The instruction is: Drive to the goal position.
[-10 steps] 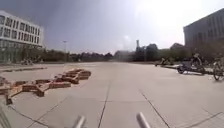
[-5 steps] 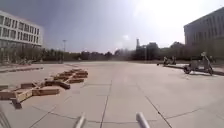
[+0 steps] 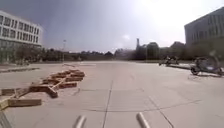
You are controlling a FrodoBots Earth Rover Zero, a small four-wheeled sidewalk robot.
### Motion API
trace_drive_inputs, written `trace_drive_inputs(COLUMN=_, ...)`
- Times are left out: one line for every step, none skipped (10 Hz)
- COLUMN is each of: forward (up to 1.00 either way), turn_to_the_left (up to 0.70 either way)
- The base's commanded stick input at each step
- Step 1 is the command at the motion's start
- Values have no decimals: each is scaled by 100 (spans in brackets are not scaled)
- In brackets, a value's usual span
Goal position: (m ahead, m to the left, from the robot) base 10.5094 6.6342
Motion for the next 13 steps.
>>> trace_drive_inputs(forward=100, turn_to_the_left=0)
trace_drive_inputs(forward=100, turn_to_the_left=0)
trace_drive_inputs(forward=100, turn_to_the_left=0)
trace_drive_inputs(forward=100, turn_to_the_left=0)
trace_drive_inputs(forward=100, turn_to_the_left=0)
trace_drive_inputs(forward=100, turn_to_the_left=0)
trace_drive_inputs(forward=100, turn_to_the_left=0)
trace_drive_inputs(forward=100, turn_to_the_left=0)
trace_drive_inputs(forward=100, turn_to_the_left=0)
trace_drive_inputs(forward=100, turn_to_the_left=0)
trace_drive_inputs(forward=100, turn_to_the_left=0)
trace_drive_inputs(forward=100, turn_to_the_left=0)
trace_drive_inputs(forward=100, turn_to_the_left=0)
